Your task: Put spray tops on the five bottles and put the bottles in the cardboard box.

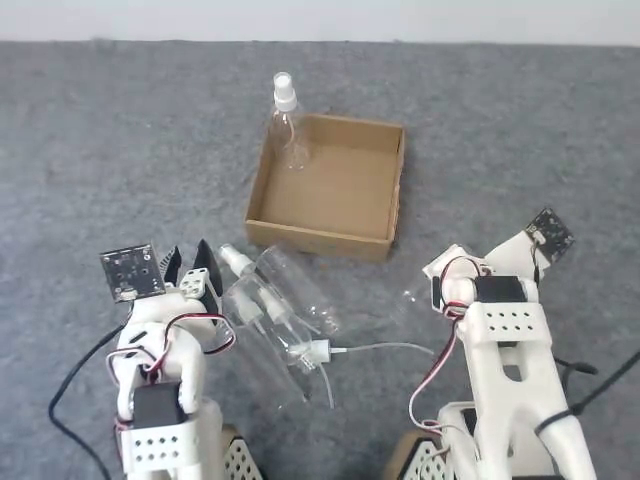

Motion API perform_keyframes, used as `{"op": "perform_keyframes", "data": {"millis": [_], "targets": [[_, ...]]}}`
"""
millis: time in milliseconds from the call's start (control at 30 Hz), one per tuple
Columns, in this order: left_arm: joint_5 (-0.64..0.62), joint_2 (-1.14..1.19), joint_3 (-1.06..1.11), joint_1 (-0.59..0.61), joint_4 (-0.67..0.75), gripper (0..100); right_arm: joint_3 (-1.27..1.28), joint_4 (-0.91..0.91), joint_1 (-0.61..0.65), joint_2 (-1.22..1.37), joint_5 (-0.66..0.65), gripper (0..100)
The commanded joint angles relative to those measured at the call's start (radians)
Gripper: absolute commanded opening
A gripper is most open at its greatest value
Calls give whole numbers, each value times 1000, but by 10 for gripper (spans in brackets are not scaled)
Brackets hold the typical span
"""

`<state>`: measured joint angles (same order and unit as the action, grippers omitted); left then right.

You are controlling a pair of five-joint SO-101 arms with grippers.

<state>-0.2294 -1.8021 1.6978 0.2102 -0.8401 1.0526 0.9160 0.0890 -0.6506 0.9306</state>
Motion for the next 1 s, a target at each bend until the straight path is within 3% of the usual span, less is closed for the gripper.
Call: {"op": "perform_keyframes", "data": {"millis": [0, 233, 567, 767, 967], "targets": [[8, -17, -13, 0, 2, 130, -25, -12, -12, -68, 11, 314], [8, -17, -13, 0, 2, 130, -43, 94, -5, -254, -6, 314], [8, -17, -13, 0, 2, 130, -43, 193, -1, -444, -265, 314], [8, -17, -13, 0, 2, 130, -120, 348, 48, -438, -551, 296], [8, -17, -13, 0, 2, 130, -381, 544, 56, -280, -844, 119]]}}
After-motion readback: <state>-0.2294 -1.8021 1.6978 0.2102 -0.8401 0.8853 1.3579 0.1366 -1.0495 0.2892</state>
